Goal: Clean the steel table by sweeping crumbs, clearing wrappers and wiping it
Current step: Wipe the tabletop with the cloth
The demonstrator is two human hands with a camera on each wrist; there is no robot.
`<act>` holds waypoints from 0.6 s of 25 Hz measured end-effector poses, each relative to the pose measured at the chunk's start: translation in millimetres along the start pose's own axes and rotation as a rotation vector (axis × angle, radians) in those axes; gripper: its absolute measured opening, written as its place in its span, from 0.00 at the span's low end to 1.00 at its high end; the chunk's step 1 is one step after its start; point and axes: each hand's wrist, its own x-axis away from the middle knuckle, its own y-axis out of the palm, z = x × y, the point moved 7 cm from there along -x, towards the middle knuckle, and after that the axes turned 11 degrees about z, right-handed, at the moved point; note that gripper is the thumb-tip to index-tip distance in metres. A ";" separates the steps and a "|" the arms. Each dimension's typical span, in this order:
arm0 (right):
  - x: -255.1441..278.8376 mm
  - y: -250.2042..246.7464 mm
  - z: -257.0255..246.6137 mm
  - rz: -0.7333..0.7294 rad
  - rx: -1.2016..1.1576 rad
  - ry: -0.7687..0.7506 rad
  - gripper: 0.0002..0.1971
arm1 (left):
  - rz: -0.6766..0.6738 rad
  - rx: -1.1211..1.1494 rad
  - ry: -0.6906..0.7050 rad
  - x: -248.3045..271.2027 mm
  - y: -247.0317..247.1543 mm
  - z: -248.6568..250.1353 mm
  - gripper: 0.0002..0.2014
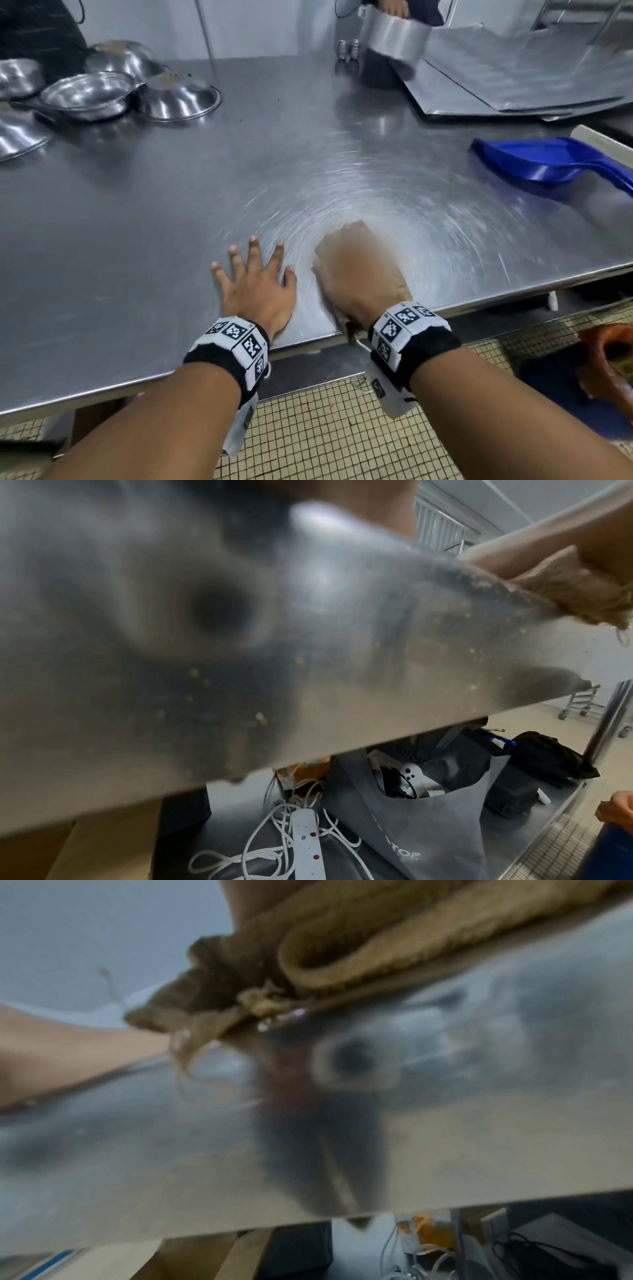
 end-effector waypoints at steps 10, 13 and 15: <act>44.0 -7.1 6.0 -0.052 -0.069 -0.246 0.32 | 0.021 -0.082 -0.012 -1.4 -1.4 -0.9 0.30; 59.1 -11.3 49.0 -0.074 -0.034 -0.224 0.32 | 0.068 -0.087 -0.037 -1.7 -5.6 4.2 0.29; 60.7 -15.7 92.3 -0.077 0.022 -0.163 0.33 | 0.081 -0.045 -0.057 -3.4 -5.9 20.2 0.28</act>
